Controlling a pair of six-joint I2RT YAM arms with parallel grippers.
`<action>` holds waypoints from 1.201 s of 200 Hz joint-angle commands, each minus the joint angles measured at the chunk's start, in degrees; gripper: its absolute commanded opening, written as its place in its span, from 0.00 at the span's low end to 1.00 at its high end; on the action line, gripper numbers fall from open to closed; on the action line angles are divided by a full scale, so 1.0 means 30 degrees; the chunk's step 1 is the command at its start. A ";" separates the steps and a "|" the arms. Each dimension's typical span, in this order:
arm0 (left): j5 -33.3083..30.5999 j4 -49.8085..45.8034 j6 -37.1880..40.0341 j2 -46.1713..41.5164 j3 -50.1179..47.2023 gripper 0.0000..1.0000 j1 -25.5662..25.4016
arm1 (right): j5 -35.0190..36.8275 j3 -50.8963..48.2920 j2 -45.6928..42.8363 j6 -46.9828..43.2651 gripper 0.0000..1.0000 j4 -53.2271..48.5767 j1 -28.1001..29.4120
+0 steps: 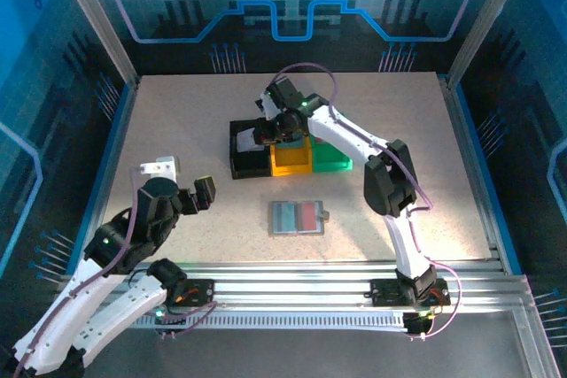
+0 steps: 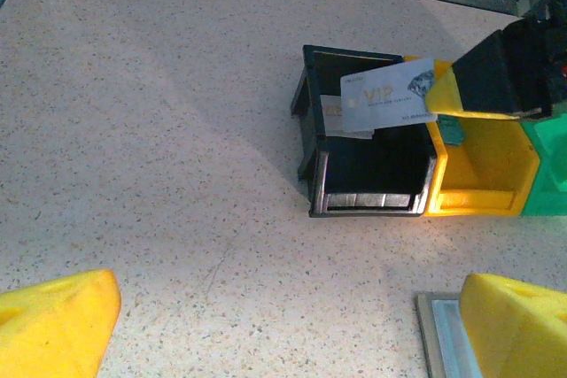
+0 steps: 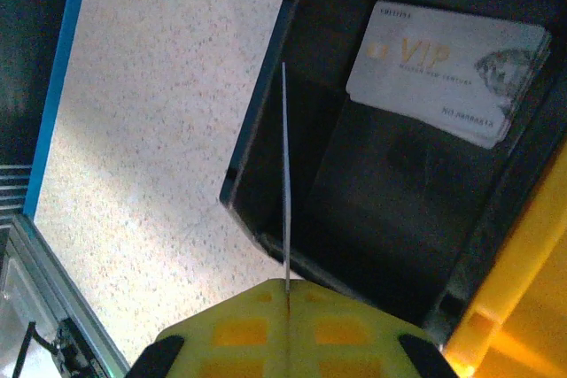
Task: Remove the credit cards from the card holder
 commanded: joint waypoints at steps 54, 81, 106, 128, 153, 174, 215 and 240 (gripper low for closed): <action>0.0076 0.0306 0.0575 -0.0175 -0.0213 0.99 0.0343 | -0.0406 0.2772 0.2313 0.0970 0.00 -0.0915 -0.0583; 0.0261 0.0365 0.0630 -0.0184 -0.0222 0.99 0.0413 | -0.0531 0.3542 0.3383 0.1044 0.00 -0.1098 -0.0692; 0.0253 0.0365 0.0639 -0.0178 -0.0246 0.99 0.0430 | -0.1033 0.3952 0.4108 0.1243 0.00 -0.0901 -0.0836; 0.0268 0.0394 0.0643 -0.0184 -0.0268 0.99 0.0448 | -0.1244 0.4283 0.4579 0.1388 0.00 -0.0727 -0.0860; 0.0337 0.0449 0.0669 -0.0180 -0.0290 0.99 0.0547 | -0.1750 0.4905 0.5138 0.1555 0.00 -0.0409 -0.0932; 0.0473 0.0537 0.0688 -0.0127 -0.0343 0.99 0.0710 | -0.1904 0.5396 0.5538 0.1716 0.00 -0.0420 -0.0985; 0.0776 0.0651 0.0693 -0.0038 -0.0356 0.99 0.1026 | -0.1844 0.5683 0.5900 0.1885 0.00 -0.0532 -0.1184; 0.0924 0.0711 0.0729 0.0021 -0.0367 0.99 0.1149 | -0.1946 0.6197 0.6334 0.1811 0.00 -0.0909 -0.1269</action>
